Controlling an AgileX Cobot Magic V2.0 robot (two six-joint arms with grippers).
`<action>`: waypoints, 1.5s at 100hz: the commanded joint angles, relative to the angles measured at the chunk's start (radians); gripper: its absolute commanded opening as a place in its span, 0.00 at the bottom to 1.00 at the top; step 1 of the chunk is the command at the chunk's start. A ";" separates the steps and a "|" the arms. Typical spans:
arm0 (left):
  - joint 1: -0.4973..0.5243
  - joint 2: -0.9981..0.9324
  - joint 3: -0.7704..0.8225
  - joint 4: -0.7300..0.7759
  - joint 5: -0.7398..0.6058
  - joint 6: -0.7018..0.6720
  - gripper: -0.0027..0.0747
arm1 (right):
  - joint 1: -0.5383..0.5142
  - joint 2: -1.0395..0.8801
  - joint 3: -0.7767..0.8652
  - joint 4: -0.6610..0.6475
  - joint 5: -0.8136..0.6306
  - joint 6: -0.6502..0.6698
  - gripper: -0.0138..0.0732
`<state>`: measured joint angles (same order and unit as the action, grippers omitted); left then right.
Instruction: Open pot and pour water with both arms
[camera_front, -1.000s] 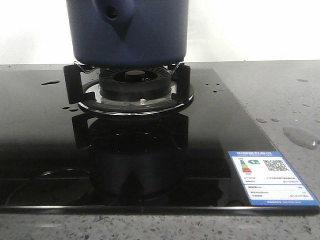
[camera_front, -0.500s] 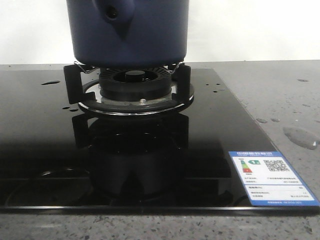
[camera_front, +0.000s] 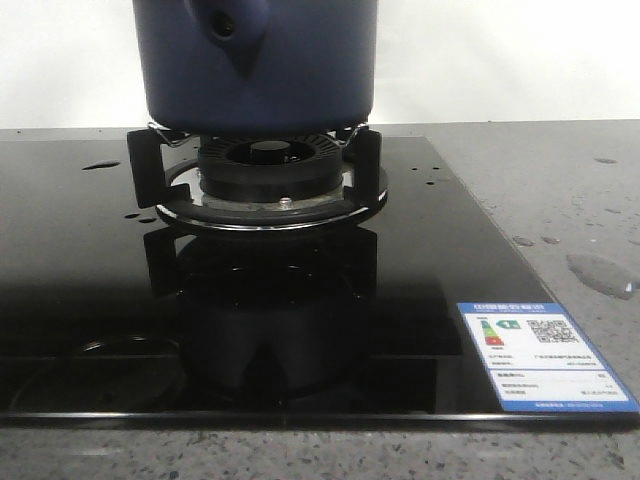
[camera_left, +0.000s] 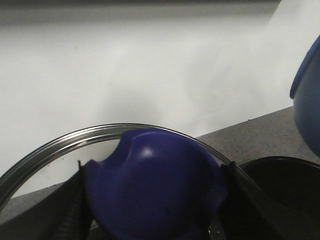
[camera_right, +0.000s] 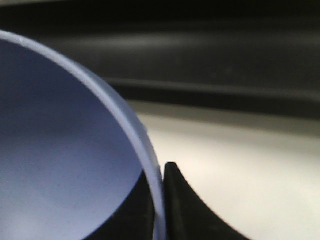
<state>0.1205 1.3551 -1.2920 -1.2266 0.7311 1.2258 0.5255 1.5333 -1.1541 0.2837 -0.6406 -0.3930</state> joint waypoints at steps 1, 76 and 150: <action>0.001 -0.040 -0.042 -0.077 -0.030 0.001 0.48 | 0.006 -0.045 -0.029 -0.058 -0.148 -0.007 0.10; 0.001 -0.040 -0.042 -0.077 -0.032 0.001 0.48 | 0.006 -0.045 -0.029 -0.160 -0.256 -0.007 0.11; -0.001 -0.040 -0.042 -0.126 0.000 0.001 0.48 | 0.003 -0.088 -0.093 -0.136 0.044 -0.007 0.11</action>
<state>0.1205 1.3551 -1.2920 -1.2551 0.7425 1.2258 0.5293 1.5131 -1.1816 0.1429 -0.6257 -0.3930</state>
